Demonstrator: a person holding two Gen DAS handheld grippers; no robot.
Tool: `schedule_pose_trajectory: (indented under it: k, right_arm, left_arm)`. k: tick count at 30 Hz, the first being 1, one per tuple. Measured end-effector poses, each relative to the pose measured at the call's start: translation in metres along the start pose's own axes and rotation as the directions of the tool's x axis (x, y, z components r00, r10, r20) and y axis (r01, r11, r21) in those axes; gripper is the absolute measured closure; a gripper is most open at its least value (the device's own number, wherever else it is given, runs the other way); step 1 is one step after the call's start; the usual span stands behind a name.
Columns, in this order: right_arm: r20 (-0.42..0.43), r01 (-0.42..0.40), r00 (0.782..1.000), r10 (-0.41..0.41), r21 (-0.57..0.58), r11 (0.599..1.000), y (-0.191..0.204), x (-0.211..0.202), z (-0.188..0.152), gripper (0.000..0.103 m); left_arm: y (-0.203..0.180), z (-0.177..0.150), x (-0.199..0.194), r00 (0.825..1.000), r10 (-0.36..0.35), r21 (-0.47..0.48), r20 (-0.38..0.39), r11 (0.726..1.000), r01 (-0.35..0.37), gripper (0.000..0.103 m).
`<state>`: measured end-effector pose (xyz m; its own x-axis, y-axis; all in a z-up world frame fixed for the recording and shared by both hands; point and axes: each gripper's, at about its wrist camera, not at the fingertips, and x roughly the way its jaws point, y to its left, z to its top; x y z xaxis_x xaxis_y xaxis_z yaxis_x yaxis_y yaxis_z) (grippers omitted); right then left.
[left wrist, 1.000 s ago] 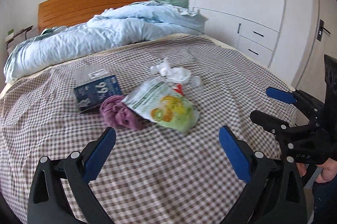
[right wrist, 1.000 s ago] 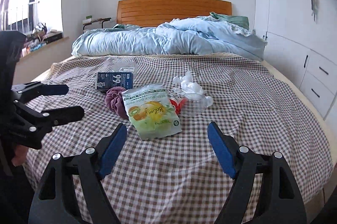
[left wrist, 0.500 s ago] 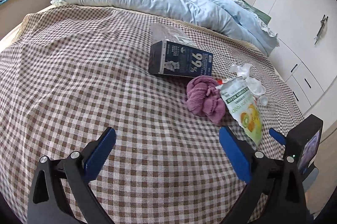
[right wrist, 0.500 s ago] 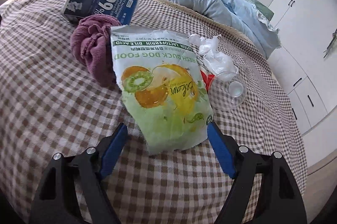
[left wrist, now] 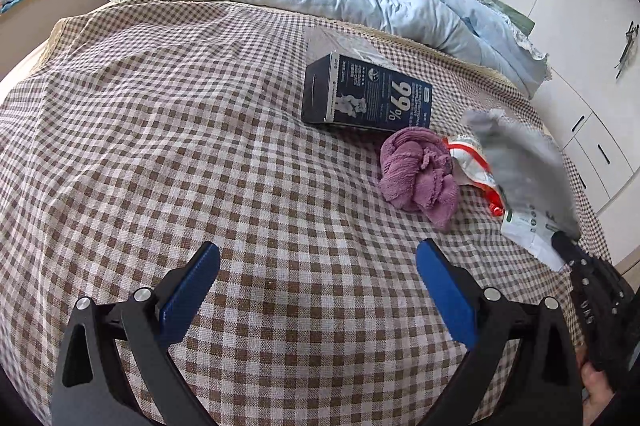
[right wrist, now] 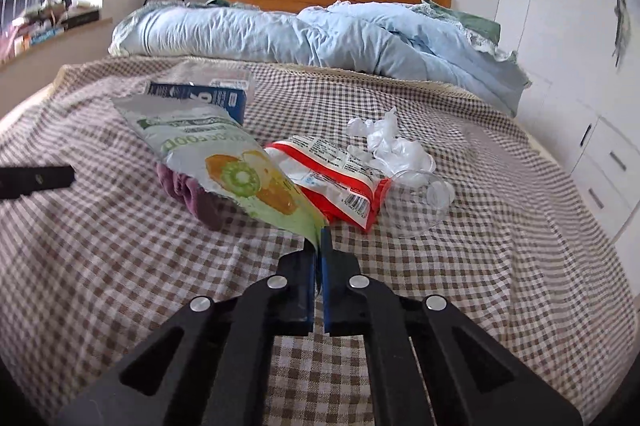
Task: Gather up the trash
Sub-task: 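Grasp the white dog-food bag with the right tool and lift it, then grasp the pink towel with the left tool while the right tool holds the dog-food bag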
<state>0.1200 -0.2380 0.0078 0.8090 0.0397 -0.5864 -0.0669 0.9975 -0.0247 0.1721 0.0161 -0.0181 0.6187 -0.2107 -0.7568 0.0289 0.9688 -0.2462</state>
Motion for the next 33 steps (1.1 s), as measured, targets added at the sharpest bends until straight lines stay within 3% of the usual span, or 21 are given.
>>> schedule_pose_trajectory:
  k: [4, 9, 13, 21, 25, 28, 31, 33]
  right_arm:
    - [-0.023, -0.194, 0.979, 0.2, 0.166, 0.967, -0.018, 0.003, 0.001, 0.102]
    - [-0.055, -0.233, 0.967, 0.249, 0.205, 0.951, -0.016, 0.014, -0.007, 0.102]
    - [-0.044, -0.219, 0.971, 0.233, 0.211, 0.953, -0.02, 0.012, -0.009, 0.102]
    - [0.03, -0.138, 0.99, 0.135, 0.196, 0.971, -0.028, -0.006, -0.004, 0.102]
    - [0.034, -0.148, 0.989, 0.144, 0.203, 0.968, -0.032, -0.007, -0.005, 0.102]
    - [0.037, -0.145, 0.989, 0.141, 0.2, 0.969, -0.033, -0.009, -0.004, 0.102]
    - [0.048, -0.159, 0.987, 0.153, 0.202, 0.966, -0.036, -0.014, -0.003, 0.102]
    - [0.046, -0.172, 0.985, 0.166, 0.206, 0.963, -0.037, -0.014, -0.003, 0.102]
  left_arm:
    - [-0.004, -0.004, 0.003, 1.0, 0.016, 0.022, -0.005, 1.0, -0.016, 0.008]
    - [-0.005, -0.006, 0.009, 1.0, 0.028, 0.023, -0.01, 0.999, -0.028, 0.008]
    - [-0.008, -0.009, 0.012, 0.999, 0.043, 0.044, -0.007, 0.998, -0.042, 0.008]
    - [-0.035, 0.006, 0.015, 0.999, 0.005, 0.089, 0.04, 0.996, -0.008, 0.008]
    - [-0.054, 0.021, 0.048, 0.997, -0.06, 0.035, -0.049, 0.997, 0.062, 0.008]
    - [-0.073, 0.031, 0.075, 0.993, -0.054, 0.012, -0.105, 0.998, 0.055, 0.008]
    - [-0.082, 0.041, 0.096, 0.994, -0.024, -0.032, -0.107, 0.999, 0.02, 0.008]
    - [-0.085, 0.044, 0.105, 0.992, -0.027, -0.045, -0.122, 0.999, 0.021, 0.017]
